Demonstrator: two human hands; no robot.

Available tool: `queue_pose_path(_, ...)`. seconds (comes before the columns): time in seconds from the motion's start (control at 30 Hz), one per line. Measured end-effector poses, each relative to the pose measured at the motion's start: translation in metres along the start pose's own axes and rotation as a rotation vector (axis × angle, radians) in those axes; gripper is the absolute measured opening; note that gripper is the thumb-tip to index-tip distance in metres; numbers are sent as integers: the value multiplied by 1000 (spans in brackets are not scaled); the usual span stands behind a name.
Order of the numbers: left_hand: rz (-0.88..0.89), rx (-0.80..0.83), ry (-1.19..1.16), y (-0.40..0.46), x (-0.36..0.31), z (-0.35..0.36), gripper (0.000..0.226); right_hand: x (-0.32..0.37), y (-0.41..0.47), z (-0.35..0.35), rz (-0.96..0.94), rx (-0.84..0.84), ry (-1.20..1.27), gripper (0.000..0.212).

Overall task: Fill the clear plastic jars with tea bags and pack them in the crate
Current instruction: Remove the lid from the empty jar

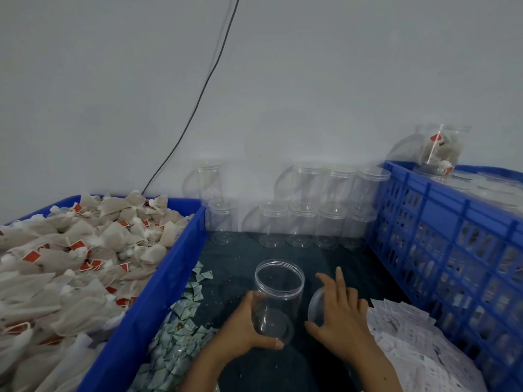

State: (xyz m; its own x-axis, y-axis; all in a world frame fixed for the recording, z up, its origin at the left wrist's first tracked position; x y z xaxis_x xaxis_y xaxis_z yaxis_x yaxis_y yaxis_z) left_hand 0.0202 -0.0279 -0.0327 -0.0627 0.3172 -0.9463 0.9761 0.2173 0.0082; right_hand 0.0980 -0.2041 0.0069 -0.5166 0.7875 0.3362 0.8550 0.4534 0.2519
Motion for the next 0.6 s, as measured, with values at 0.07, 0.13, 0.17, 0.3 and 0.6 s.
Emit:
queue_pose_path(0.07,-38,16,-37,-2,0,-2,99,1,0,4,-2,-9,12,103)
queue_pose_path(0.13,-72,45,-67,-3,-1,-2,99,0,0,12,4,16,20,107)
queue_pose_path(0.17,-84,67,-85,-3,-2,-2,98,0,0,17,12,37,31,108)
queue_pose_path(0.3,-130,183,-224,-10,-14,0,95,-5,2,28,52,97,62,109)
queue_pose_path(0.6,-140,-134,-349,-31,-52,-29,85,12,3,-23,-48,-230,677,53)
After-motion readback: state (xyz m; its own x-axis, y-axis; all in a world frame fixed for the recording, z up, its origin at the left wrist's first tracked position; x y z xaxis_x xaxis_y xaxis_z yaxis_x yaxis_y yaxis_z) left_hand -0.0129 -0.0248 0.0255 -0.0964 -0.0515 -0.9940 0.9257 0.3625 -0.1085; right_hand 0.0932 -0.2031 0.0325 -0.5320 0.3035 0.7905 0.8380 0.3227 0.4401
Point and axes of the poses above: each hand's wrist, its own y-axis towards the middle knuckle, its own z-axis out of the palm, x = y × z, the point moved 7 cm from there along y, towards the middle knuckle, and after that the axes turned 3 degrees about -x, right-handed, at the moved point
